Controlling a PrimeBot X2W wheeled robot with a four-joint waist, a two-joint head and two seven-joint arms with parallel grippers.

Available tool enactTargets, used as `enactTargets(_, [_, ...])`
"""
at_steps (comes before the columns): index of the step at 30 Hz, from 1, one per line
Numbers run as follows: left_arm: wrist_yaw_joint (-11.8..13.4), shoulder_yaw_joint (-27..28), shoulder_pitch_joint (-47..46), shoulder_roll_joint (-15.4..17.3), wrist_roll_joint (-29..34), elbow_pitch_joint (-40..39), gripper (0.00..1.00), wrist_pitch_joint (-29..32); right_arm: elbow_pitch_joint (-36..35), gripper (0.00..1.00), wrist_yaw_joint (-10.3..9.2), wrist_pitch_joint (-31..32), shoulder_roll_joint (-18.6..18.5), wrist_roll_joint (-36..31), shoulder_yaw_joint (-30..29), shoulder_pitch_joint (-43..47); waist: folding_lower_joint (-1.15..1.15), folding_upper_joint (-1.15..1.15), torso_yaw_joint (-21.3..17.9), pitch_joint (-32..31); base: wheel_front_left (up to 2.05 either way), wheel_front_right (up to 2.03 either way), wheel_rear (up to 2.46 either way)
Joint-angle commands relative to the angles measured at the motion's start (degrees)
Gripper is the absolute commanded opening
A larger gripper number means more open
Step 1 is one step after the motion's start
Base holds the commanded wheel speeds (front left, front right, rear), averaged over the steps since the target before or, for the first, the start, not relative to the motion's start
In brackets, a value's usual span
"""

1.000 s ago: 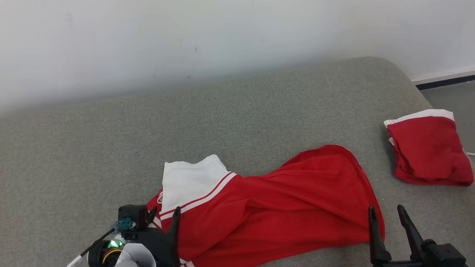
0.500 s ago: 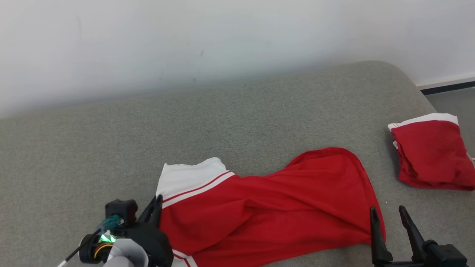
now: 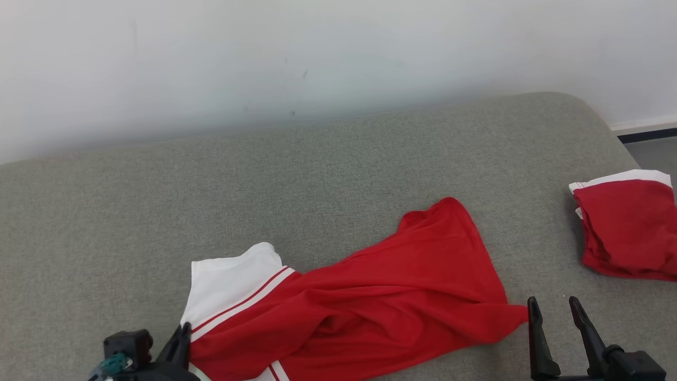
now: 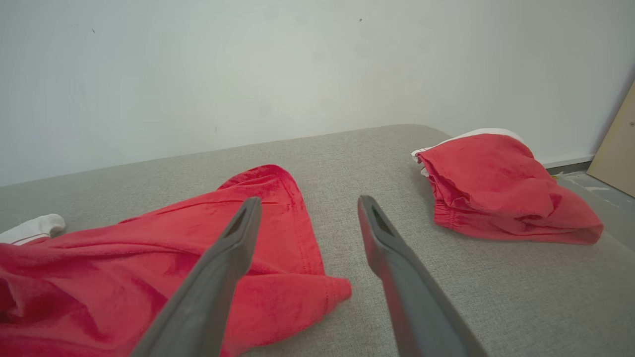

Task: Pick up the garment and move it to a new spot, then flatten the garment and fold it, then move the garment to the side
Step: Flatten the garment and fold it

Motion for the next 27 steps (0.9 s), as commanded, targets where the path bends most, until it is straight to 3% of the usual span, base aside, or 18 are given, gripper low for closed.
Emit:
enactTargets(1, [0.67,0.55,1.07,0.69,-0.20,-1.19,0.00,0.37,-0.01,1.00,-0.15,-0.09,-0.04,0.09,0.09,-0.27,0.00,-0.01,0.04,-0.05,0.00,0.00,0.00])
enactTargets(11, [6.66,1.42,4.02,1.76,2.17,-2.36,0.00,0.03,0.21,1.00,-0.15,0.37,-0.04,-0.19,0.36,-0.57,0.00,-0.01,-0.96,-0.28,0.00,0.00,0.00])
enactTargets(12, [6.82,1.22,4.16,1.39,2.18,-2.36,0.32,-0.17,0.22,1.00,-0.15,0.35,-0.04,-0.18,0.33,-0.56,0.00,-0.01,-1.06,-0.31,0.00,0.00,0.00])
enactTargets(13, [6.89,1.23,4.27,0.97,1.80,-2.42,1.00,-0.38,0.24,1.00,-0.15,0.37,-0.04,-0.17,0.25,-0.54,0.00,-0.01,-1.11,-0.37,0.00,0.00,0.00])
enactTargets(18, [6.78,1.20,5.19,0.20,1.40,-2.76,1.00,-2.57,0.25,1.00,-0.15,0.44,-0.04,-0.25,-0.10,-0.34,0.00,-0.01,-0.96,-0.78,0.00,0.00,0.00])
enactTargets(23, [7.36,2.85,7.47,-0.84,0.99,-4.03,1.00,-10.54,-0.02,1.00,-0.15,0.67,-0.04,-0.61,-0.44,-0.10,0.00,-0.01,0.24,-1.72,0.00,0.00,0.00])
enactTargets(27, [6.35,4.13,9.99,-1.71,2.21,-6.61,1.00,-14.86,-0.32,1.00,-0.16,0.78,-0.04,-0.72,-0.89,-0.11,0.00,-0.01,1.64,-2.31,0.00,0.00,0.00])
